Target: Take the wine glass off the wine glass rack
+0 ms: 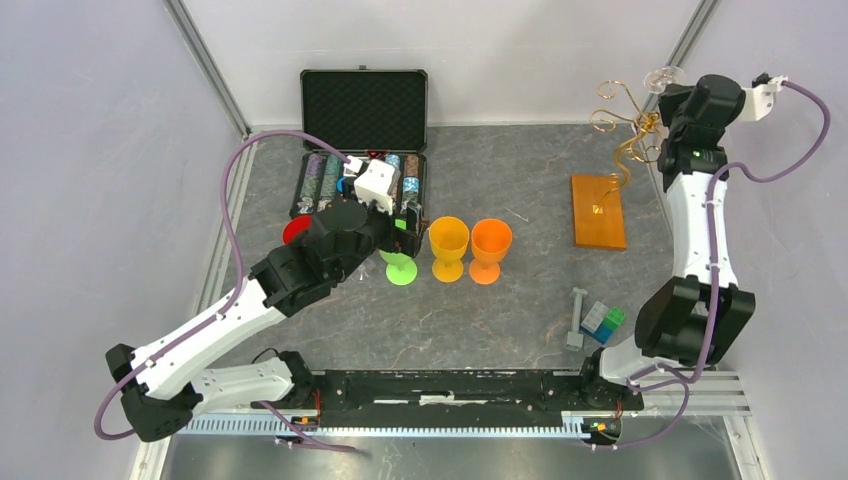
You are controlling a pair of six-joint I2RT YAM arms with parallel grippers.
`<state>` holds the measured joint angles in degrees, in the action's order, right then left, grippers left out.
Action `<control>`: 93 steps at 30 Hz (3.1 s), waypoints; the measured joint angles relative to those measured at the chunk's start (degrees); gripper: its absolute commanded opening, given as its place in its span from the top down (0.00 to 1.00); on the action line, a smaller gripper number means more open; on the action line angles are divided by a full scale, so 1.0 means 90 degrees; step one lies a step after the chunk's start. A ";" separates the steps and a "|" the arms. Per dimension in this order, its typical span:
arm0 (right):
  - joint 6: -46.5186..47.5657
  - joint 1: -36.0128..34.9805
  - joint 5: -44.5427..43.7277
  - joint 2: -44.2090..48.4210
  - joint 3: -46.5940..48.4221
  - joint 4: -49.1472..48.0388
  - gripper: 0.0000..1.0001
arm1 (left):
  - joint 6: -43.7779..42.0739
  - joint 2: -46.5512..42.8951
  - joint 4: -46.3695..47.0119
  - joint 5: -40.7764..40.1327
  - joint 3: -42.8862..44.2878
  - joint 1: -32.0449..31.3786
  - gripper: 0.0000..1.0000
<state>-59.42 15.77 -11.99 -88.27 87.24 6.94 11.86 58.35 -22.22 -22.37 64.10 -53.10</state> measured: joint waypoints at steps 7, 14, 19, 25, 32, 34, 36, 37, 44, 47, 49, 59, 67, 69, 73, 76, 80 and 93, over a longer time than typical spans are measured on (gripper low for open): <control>0.0068 -0.0219 0.0272 0.0364 -0.0036 -0.0287 1.00 | 0.0000 0.0000 0.0002 0.0022 0.0000 0.0000 0.00; -0.0114 -0.0299 0.0736 0.0335 -0.0296 -0.0850 1.00 | 0.0000 0.0012 0.0002 0.0024 0.0000 0.0000 0.00; -0.0202 -0.0379 0.1081 0.0070 -0.0296 -0.1309 1.00 | 0.0000 0.0051 0.0002 0.0022 0.0000 0.0000 0.00; -0.0209 -0.0529 0.1583 -0.0330 -0.0248 -0.1885 1.00 | 0.0000 0.0073 0.0002 0.0022 0.0000 0.0000 0.00; -0.0202 -0.0758 0.2178 -0.0457 -0.0240 -0.2713 1.00 | 0.0000 0.0095 0.0002 0.0027 0.0000 0.0000 0.00; -0.0204 -0.0838 0.2368 -0.0457 -0.0228 -0.3024 1.00 | 0.0000 0.0097 0.0000 0.0049 0.0000 0.0000 0.00; -0.0216 -0.0923 0.2586 -0.0457 -0.0199 -0.3305 1.00 | 0.0002 0.0097 0.0002 0.0066 0.0000 0.0002 0.00; -0.0243 -0.0962 0.2676 -0.0452 -0.0194 -0.3415 1.00 | 0.0002 0.0097 0.0002 0.0092 0.0000 0.0005 0.00; -0.0423 -0.1311 0.3235 0.0041 -0.0529 -0.3815 1.00 | 0.0129 0.0070 0.0005 0.0500 0.0000 0.0087 0.00; -0.0517 -0.1452 0.3407 0.0639 -0.1003 -0.3886 1.00 | 0.0265 -0.0012 0.0019 0.0699 0.0000 0.0124 0.00; -0.0585 -0.1547 0.3492 0.1124 -0.1345 -0.3886 1.00 | 0.0355 -0.0107 0.0102 0.0874 0.0000 0.0141 0.00; -0.0765 -0.1693 0.3786 0.3592 -0.2421 -0.2674 1.00 | -0.0189 -0.0265 0.1678 0.2890 -0.0053 0.0148 0.00; -0.1132 -0.1698 0.4129 0.4721 -0.2875 -0.1433 1.00 | -0.2380 0.0520 0.4000 0.5064 -0.0245 0.0148 0.00; -0.1260 -0.1698 0.4231 0.4879 -0.2939 -0.1277 1.00 | -0.2817 0.0957 0.4410 0.5464 -0.0211 0.0146 0.00; -0.1547 -0.1698 0.4454 0.5219 -0.3058 -0.1137 1.00 | -0.3344 0.1834 0.4799 0.5855 0.0129 0.0148 0.00; -0.1688 -0.1698 0.4575 0.5408 -0.3070 -0.1069 1.00 | -0.3415 0.2307 0.5083 0.5911 0.0447 0.0148 0.00; -0.1802 -0.1698 0.4714 0.5617 -0.3089 -0.1049 1.00 | -0.3150 0.2681 0.5576 0.5892 0.0928 0.0148 0.03; -0.2067 -0.1698 0.4838 0.5744 -0.3359 -0.1022 1.00 | -0.2589 0.3393 0.6127 0.6499 0.2055 0.0136 0.28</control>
<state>-78.02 0.49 31.55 -36.58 57.01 -2.26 -11.44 88.88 32.93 36.12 82.59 -51.88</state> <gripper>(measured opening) 0.021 0.777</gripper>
